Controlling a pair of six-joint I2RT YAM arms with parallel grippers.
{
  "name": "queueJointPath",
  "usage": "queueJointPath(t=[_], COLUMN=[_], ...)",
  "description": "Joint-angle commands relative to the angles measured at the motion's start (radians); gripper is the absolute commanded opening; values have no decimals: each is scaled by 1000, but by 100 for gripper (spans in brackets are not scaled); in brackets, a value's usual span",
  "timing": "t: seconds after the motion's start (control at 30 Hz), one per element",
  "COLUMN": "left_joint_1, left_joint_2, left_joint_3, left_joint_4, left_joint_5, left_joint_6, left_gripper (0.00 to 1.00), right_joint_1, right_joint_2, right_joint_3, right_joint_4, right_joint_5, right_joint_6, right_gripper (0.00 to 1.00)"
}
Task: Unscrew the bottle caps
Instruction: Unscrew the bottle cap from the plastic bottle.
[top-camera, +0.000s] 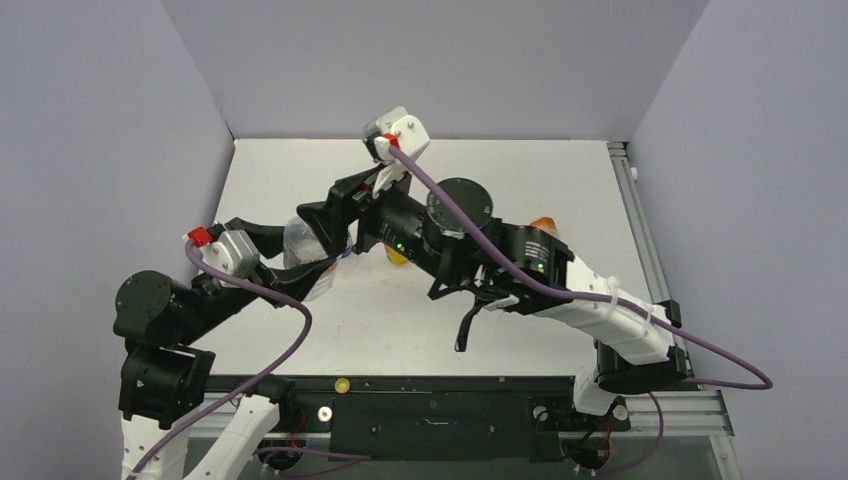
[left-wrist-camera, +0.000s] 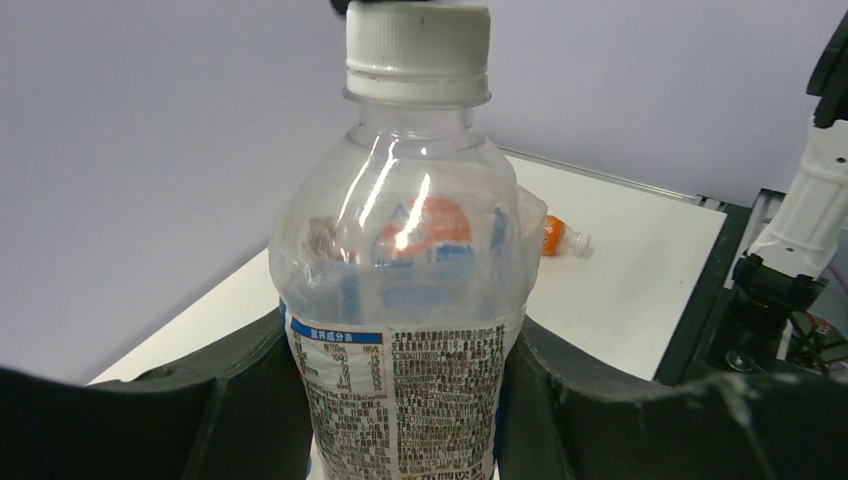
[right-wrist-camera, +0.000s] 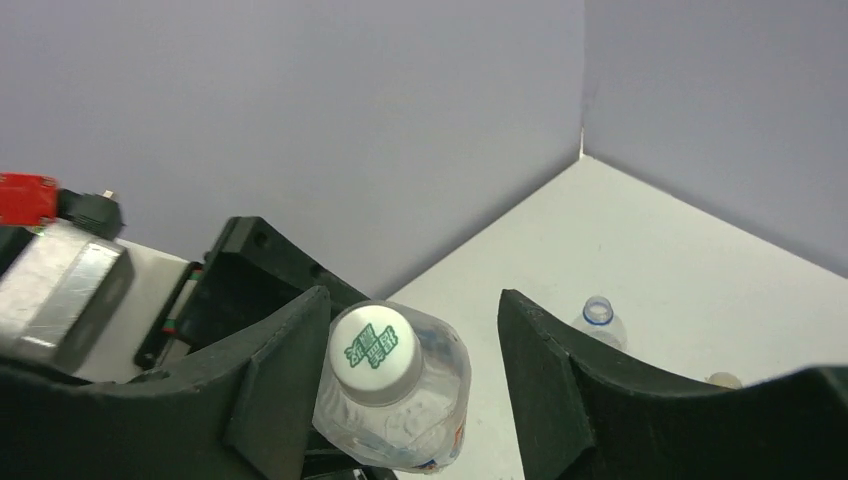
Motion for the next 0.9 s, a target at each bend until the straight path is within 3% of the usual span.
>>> queueJointPath(t=[0.0,0.2,0.6,0.87], left_joint_1=[3,4,4,4], left_joint_2=[-10,-5,20,37], left_joint_3=[-10,-13,-10,14], left_joint_4=[8,12,37,57], left_joint_5=[-75,-79,-53,-15], left_joint_6=[58,46,-35,-100], left_gripper=[5,5,4,4], right_joint_1=[6,6,6,7], right_joint_2=[27,37,34,75], right_joint_3=[26,23,-26,-12], right_joint_4=[-30,13,56,86], right_joint_5=[59,25,32,83], right_joint_6=[34,38,22,5], right_gripper=[57,50,18,28])
